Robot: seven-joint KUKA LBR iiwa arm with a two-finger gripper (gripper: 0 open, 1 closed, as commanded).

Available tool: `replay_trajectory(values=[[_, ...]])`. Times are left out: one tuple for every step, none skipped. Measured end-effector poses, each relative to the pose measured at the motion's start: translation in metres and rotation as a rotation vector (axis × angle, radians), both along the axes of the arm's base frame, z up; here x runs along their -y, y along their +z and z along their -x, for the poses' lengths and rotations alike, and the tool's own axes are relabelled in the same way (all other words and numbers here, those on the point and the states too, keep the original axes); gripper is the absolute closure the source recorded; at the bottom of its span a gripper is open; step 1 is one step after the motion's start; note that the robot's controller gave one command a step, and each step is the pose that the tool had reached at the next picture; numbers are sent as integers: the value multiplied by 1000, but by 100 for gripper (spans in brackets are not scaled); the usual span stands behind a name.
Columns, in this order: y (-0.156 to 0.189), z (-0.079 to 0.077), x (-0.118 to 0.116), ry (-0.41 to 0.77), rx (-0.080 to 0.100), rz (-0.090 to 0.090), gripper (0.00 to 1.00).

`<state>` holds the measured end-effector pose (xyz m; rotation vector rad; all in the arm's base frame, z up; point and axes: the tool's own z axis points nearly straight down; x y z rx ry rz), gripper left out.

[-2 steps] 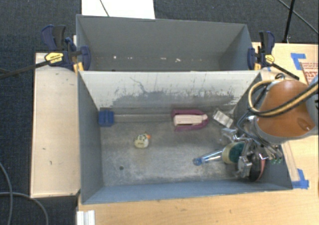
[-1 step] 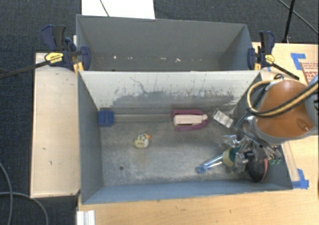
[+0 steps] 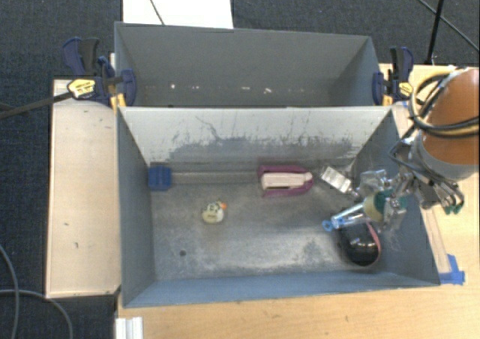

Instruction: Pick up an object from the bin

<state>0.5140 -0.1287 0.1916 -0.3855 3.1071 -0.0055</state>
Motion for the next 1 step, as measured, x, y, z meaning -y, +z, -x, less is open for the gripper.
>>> replay_trajectory(values=[[68, 1, -12, 0, 0, -1, 100]])
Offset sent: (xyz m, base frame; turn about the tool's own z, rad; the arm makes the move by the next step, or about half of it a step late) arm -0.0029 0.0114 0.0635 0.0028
